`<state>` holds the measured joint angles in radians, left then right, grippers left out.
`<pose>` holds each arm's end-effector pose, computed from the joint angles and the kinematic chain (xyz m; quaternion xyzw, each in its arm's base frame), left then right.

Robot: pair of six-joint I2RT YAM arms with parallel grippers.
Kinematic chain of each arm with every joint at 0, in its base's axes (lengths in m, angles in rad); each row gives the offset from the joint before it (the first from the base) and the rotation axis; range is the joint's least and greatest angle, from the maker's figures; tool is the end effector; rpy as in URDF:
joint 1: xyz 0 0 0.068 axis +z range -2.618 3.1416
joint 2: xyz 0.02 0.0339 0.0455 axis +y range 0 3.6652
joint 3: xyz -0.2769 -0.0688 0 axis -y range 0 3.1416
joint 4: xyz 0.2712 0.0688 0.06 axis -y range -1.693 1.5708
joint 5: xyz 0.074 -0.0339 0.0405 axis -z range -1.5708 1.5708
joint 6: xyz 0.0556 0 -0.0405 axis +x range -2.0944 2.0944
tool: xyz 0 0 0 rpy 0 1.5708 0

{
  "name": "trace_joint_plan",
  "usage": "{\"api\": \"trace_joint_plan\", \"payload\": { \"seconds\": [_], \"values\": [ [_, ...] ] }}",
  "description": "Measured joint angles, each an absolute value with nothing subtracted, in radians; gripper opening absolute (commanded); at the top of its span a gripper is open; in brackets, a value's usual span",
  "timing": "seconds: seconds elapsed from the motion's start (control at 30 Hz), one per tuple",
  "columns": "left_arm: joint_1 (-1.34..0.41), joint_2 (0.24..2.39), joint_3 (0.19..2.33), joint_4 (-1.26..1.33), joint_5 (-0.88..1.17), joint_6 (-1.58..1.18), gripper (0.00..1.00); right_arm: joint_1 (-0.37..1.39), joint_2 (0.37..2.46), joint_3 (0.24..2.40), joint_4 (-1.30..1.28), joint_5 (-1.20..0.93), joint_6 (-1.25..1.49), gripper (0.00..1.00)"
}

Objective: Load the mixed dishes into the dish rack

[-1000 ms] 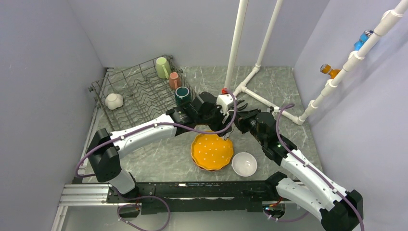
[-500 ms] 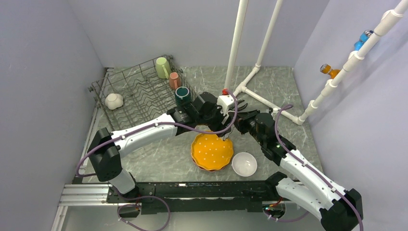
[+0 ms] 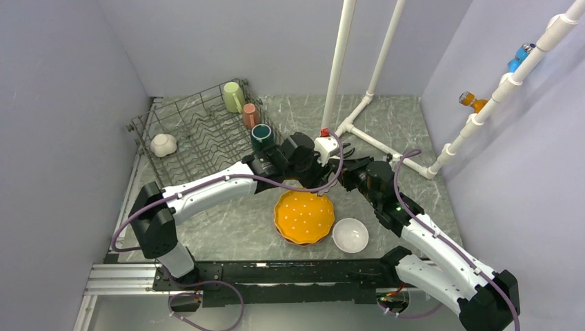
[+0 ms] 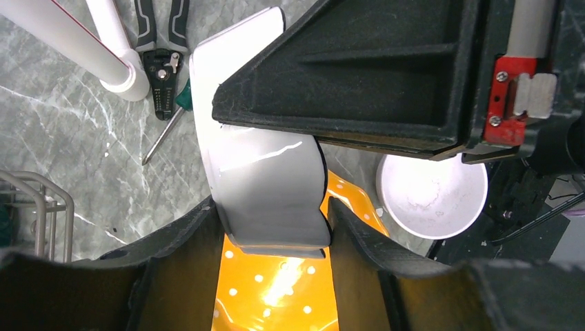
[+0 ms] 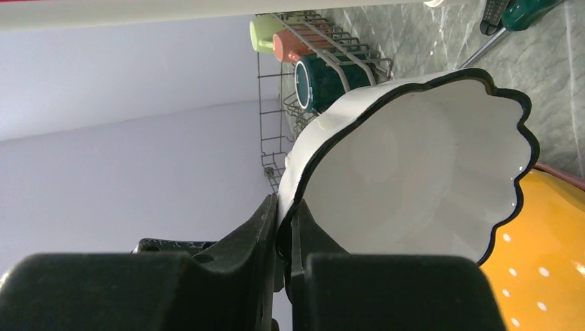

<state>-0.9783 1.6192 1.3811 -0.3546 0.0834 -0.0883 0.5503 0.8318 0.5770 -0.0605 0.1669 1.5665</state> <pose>0.2298 -0.3497 0.3121 0.3973 0.7877 -0.2703 0.3855 0.2039 0.1143 0.2679 0.4352 0.6808 0.4770 0.3457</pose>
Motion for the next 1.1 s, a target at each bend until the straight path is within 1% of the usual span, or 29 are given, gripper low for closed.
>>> {"api": "trace_joint_plan", "payload": {
  "seconds": [0.03,0.17,0.3,0.33,0.4,0.5,0.7,1.1],
  "values": [
    [-0.979,1.618,1.381,-0.355,0.08,-0.088,0.0,0.55,0.832,0.577,-0.06,0.167,1.563,0.04],
    [-0.983,1.603,1.377,-0.358,0.061,-0.081,0.0,0.551,0.832,0.579,-0.052,0.164,1.563,0.21],
    [-0.986,1.565,1.346,-0.352,0.006,-0.051,0.0,0.553,0.832,0.604,-0.052,0.154,1.552,0.5],
    [-0.984,1.552,1.335,-0.349,-0.017,-0.038,0.0,0.553,0.834,0.616,-0.056,0.151,1.54,0.55],
    [-0.981,1.533,1.32,-0.35,-0.058,-0.016,0.0,0.554,0.839,0.634,-0.055,0.15,1.521,0.63],
    [-0.979,1.512,1.305,-0.351,-0.12,0.017,0.0,0.554,0.841,0.663,-0.054,0.158,1.494,0.65],
    [-0.976,1.475,1.256,-0.348,-0.262,0.088,0.0,0.554,0.843,0.711,-0.073,0.184,1.43,0.65],
    [-0.964,1.459,1.245,-0.336,-0.433,0.129,0.0,0.554,0.802,0.725,-0.168,0.243,1.364,0.64]
  ]
}}
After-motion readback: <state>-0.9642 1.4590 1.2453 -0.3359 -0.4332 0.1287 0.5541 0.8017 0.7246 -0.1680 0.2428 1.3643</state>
